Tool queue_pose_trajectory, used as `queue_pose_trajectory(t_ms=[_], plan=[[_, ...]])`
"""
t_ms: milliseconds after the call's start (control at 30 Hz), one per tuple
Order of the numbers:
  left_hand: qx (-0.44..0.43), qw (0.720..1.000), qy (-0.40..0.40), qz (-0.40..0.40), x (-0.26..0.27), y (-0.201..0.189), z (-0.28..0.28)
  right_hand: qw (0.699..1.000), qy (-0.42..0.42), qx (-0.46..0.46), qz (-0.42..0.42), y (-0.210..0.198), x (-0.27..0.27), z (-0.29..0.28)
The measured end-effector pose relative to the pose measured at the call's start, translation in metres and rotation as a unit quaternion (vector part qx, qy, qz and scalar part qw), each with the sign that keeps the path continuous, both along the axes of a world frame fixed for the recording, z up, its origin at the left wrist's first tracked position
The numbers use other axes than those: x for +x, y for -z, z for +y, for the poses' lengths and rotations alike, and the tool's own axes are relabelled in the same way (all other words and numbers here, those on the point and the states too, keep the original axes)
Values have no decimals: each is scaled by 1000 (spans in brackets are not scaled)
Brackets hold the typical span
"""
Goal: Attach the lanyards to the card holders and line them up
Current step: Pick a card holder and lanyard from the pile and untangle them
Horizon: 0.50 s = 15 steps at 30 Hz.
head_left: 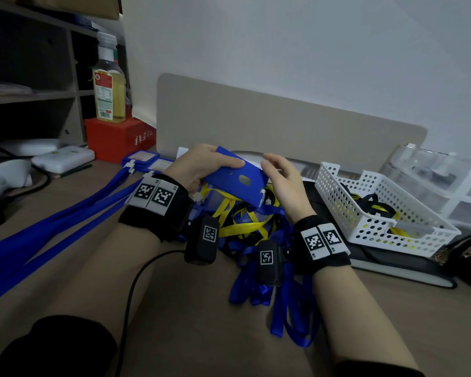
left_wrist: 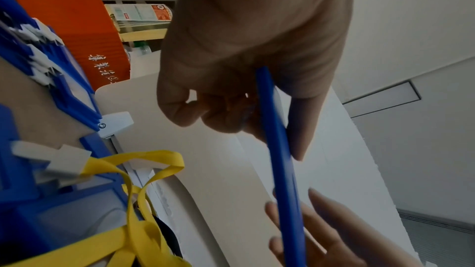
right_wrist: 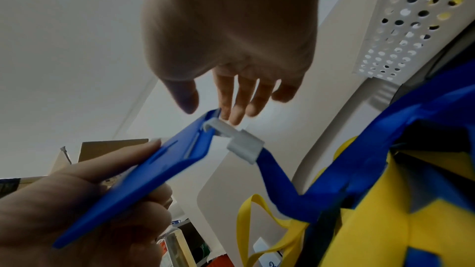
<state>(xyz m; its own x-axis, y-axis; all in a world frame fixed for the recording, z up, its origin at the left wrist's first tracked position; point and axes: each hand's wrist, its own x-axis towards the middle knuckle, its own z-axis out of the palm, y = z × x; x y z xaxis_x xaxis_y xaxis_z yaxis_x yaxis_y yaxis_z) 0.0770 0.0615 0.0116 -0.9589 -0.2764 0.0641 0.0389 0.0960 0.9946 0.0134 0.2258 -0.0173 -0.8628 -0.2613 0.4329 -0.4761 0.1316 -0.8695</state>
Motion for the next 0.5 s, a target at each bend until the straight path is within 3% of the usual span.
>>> queue_pose_trajectory(t_ms=[133, 233, 367, 500], plan=[[-2, 999, -24, 20, -1, 2, 0, 993, -97, 60, -14, 1, 8, 0], [39, 998, -32, 43, -2, 3, 0, 989, -130, 54, -35, -3, 14, 2], [100, 991, -59, 65, -7, 5, 5, 990, -127, 31, -52, -5, 15, 0], [159, 987, -5, -25, -6, 7, 8, 993, -54, -43, -96, -2, 8, -4]])
